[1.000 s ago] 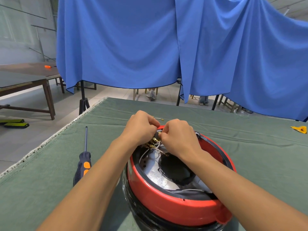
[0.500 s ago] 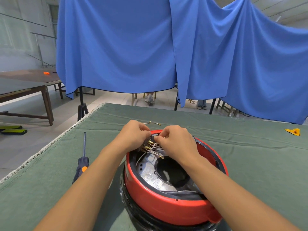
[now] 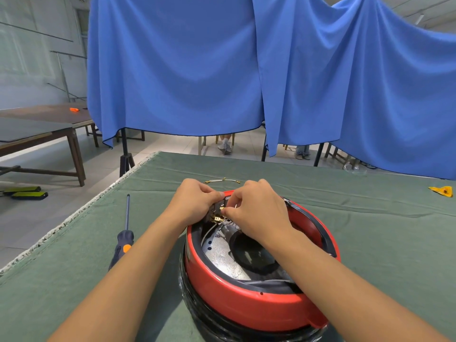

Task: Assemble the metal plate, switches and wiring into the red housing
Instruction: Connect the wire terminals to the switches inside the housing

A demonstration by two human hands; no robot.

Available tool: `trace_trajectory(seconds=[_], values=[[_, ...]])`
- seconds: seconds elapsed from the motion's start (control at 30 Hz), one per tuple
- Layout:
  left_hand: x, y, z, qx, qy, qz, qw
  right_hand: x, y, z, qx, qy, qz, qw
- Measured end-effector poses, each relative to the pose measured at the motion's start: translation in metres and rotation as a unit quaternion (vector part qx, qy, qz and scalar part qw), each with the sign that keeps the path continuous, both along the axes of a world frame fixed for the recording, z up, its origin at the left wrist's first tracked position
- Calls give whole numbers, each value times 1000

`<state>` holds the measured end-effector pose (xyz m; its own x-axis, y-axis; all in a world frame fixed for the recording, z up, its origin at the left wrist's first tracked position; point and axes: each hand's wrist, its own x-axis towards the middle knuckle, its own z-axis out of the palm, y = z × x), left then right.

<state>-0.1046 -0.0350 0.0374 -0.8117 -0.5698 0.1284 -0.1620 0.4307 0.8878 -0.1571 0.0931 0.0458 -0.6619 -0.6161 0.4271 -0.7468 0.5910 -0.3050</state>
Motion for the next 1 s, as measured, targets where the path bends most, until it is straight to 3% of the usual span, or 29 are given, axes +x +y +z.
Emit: trace_trajectory(seconds=[0.47,1.0], values=[[-1,-2,0,5,3,5,1000,6,-1,0,11,54,-1,998],[0,-1,1,8,3,17,1000,6,-5,-1,13,46,-13,999]])
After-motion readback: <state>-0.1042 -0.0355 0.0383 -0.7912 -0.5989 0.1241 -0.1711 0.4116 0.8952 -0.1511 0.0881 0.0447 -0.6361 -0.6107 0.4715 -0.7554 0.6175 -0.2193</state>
